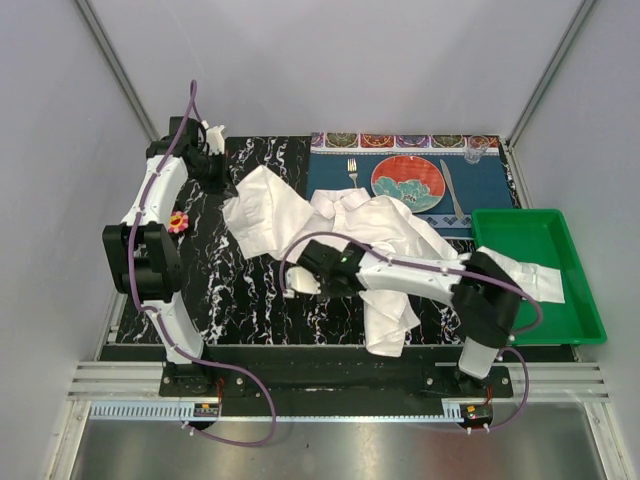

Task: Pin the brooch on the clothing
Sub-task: Flatten out the clothes at the center of the board.

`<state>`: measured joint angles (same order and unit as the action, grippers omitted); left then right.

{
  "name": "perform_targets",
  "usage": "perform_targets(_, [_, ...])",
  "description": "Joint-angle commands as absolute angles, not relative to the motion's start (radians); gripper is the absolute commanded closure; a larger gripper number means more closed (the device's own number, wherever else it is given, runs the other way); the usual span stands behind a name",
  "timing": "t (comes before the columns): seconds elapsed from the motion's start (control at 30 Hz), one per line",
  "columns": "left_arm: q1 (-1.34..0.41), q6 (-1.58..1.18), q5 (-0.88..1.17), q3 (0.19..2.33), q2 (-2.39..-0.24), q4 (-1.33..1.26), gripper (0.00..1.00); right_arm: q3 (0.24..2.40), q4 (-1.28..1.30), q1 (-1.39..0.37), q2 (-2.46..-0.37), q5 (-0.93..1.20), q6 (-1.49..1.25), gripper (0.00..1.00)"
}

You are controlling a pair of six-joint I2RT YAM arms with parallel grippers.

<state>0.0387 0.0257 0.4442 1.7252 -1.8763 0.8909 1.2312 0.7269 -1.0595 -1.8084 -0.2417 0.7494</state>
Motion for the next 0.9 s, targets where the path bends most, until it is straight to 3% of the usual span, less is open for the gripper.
perform_targets(0.0, [0.043, 0.053, 0.427, 1.770, -1.852, 0.922, 1.00, 1.379, 0.759, -1.008, -1.547, -0.055, 0.579, 1.00])
perform_targets(0.17, [0.066, 0.104, 0.365, 1.835, -1.827, 1.011, 1.00, 1.430, 0.798, -0.934, -1.344, 0.213, 0.459, 1.00])
perform_targets(0.37, [0.081, 0.228, 0.338, 1.876, -1.781, 1.193, 1.00, 1.335, 0.735, -0.927, -1.229, 0.605, 0.367, 1.00])
perform_targets(0.47, [0.089, 0.297, 0.296, 1.840, -1.737, 1.272, 1.00, 1.238, 0.611, -0.934, -1.198, 0.699, 0.345, 1.00])
perform_targets(0.87, [0.115, 0.457, 0.175, 1.585, -1.657, 1.329, 0.97, 1.143, 0.692, -1.014, -1.269, 0.620, 0.572, 1.00])
